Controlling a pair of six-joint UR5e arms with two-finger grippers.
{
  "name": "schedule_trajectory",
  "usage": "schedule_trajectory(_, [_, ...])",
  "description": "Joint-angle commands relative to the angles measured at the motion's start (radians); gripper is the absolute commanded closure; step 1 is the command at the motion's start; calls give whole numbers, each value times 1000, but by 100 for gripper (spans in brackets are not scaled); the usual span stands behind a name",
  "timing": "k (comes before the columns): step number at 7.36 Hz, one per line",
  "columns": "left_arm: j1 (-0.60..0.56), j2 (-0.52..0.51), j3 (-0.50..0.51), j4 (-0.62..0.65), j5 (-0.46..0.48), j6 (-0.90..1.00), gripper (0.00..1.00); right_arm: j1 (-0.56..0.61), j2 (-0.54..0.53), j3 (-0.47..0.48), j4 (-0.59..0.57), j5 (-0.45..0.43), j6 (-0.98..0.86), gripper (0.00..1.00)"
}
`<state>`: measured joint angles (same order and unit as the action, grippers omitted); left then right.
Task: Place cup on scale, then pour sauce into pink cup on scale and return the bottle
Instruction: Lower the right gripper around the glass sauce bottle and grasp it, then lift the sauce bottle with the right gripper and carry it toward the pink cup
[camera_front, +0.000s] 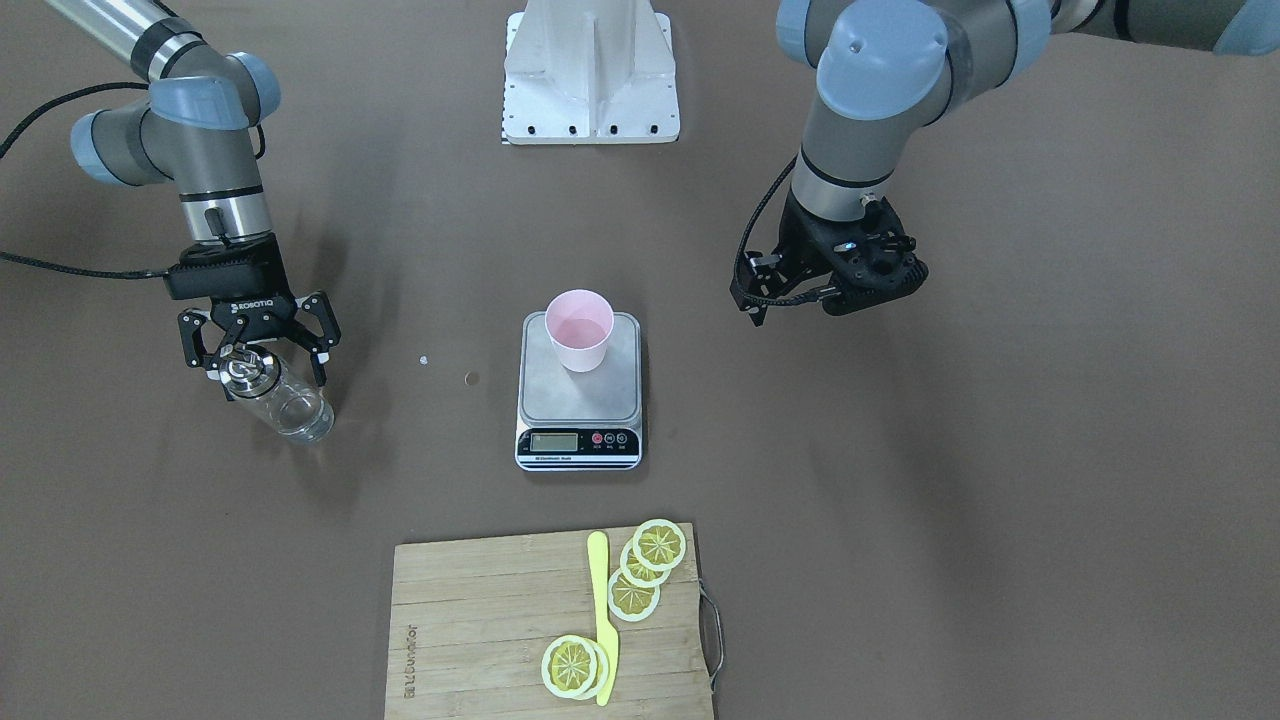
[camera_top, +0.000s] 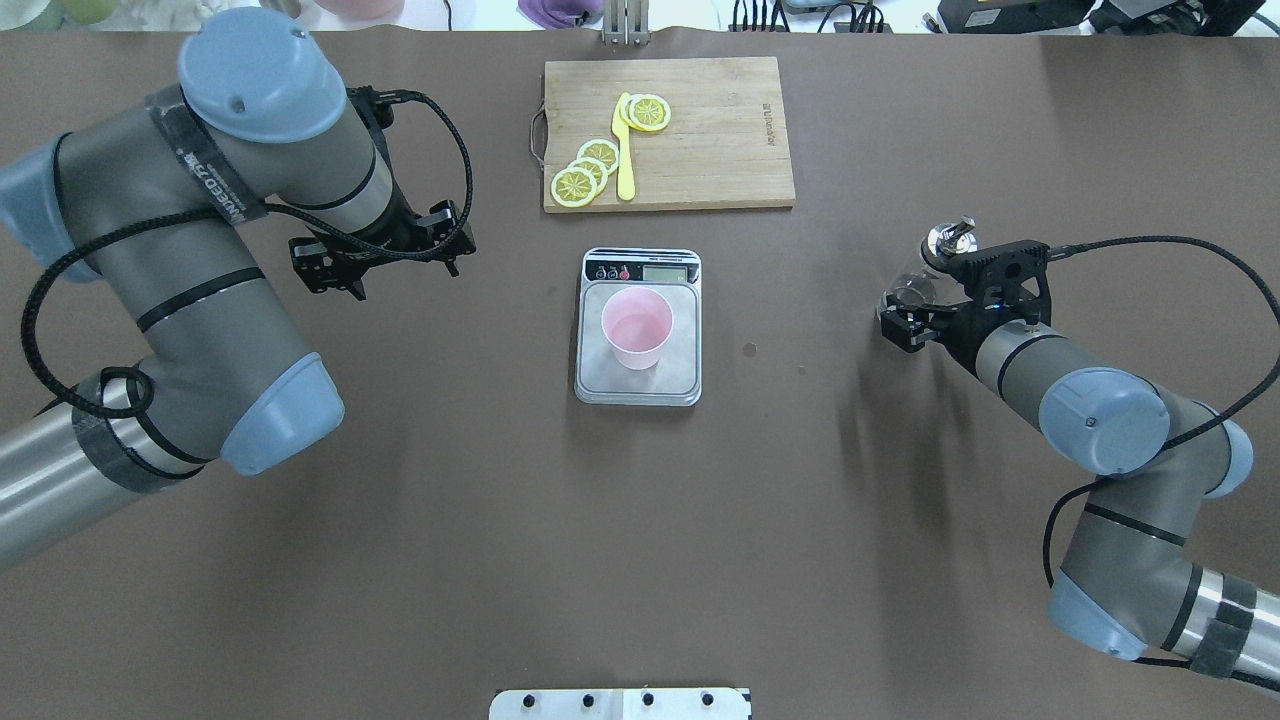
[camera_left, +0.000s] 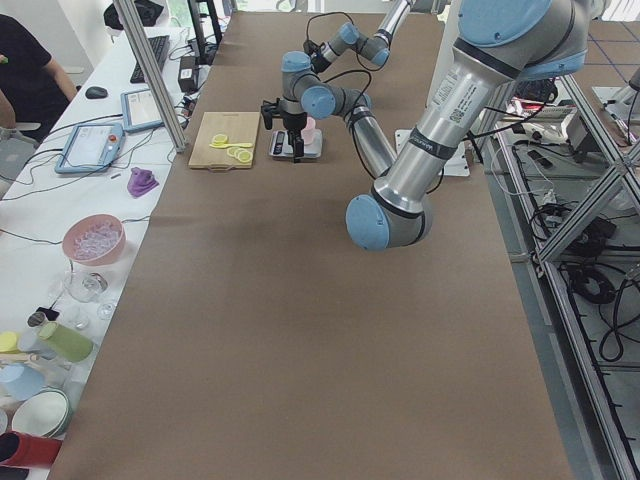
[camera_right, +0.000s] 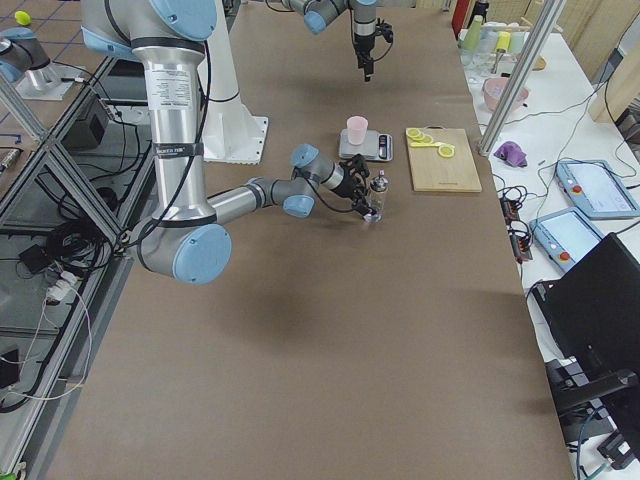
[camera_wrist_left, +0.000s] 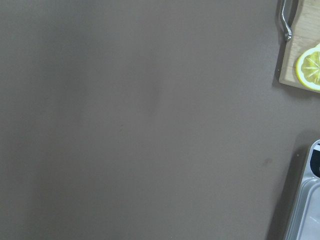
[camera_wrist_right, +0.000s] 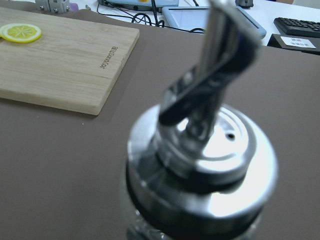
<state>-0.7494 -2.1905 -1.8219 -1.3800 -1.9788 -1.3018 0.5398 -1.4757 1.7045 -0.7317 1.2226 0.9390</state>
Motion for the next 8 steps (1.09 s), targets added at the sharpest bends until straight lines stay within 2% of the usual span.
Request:
schedule_trajectory(1, [-1,0,4,-7,2,-1,1,22,18,-19,-2,1,-2,1])
schedule_trajectory(7, [-10,-11,9,-5,0,-2,1,40,48,-42,0,8,9,4])
schedule_trajectory(8, [-10,-9,9,-5,0,-2,1,40,49,-40,1,8,12,37])
